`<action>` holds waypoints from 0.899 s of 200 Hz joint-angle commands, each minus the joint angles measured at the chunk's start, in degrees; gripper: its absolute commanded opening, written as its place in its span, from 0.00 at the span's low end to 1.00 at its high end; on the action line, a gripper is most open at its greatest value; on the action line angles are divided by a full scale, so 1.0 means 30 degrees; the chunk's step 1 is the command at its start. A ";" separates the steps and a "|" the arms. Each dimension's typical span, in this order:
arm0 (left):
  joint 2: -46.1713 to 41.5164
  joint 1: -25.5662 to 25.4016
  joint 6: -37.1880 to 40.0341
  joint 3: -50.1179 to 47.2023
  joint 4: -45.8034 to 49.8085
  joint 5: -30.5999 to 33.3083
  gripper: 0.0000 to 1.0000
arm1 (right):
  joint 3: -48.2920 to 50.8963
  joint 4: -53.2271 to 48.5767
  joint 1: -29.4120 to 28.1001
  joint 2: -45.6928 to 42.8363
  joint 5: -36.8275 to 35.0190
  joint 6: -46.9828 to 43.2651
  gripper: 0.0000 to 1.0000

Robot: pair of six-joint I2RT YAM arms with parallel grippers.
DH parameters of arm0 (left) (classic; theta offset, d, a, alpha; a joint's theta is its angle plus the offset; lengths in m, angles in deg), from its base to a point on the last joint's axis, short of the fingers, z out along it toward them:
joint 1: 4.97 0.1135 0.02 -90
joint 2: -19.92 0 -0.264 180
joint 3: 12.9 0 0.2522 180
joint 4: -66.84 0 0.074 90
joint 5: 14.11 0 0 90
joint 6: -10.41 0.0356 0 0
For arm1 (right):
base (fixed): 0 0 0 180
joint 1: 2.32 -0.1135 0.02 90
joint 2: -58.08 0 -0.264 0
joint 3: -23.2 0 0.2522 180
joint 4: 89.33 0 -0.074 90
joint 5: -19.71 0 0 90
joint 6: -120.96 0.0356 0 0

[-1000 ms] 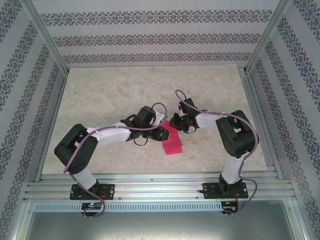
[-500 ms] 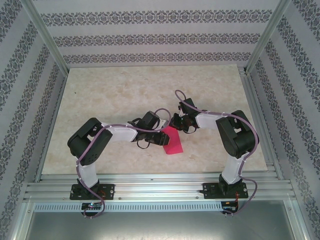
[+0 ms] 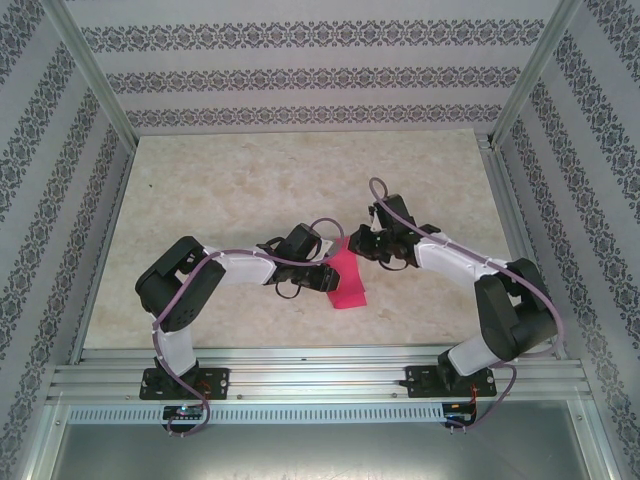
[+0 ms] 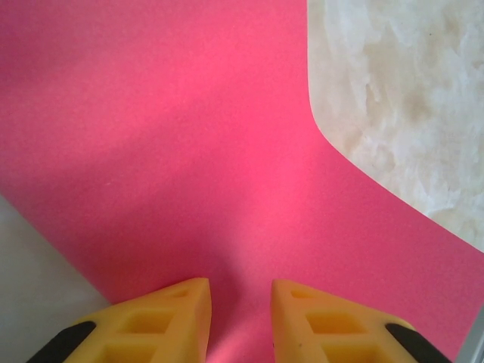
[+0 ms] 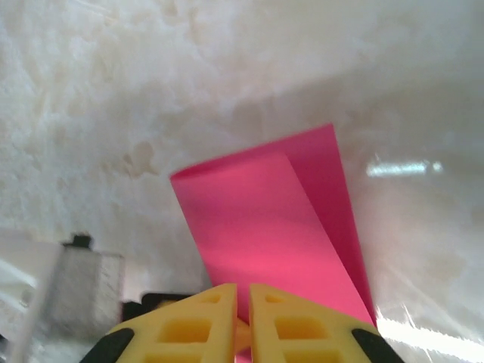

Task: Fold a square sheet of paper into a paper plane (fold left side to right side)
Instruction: Hold the square sheet of paper at the center of the table.

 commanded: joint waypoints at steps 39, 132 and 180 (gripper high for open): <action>0.0634 -0.0469 -0.0234 -0.0318 0.0726 0.0664 0.29 | 0.2254 -0.0462 -0.1327 0.0430 -0.0065 0.0869 0.11; 0.0180 -0.0405 -0.0898 0.0779 0.1175 0.0674 0.37 | 0.2445 -0.2337 -0.1532 0.2086 -0.2364 -0.0444 0.10; 0.0546 -0.0192 -0.0998 0.1978 0.1255 0.0603 0.38 | 0.2359 -0.2710 -0.1609 0.2357 -0.2831 -0.0766 0.10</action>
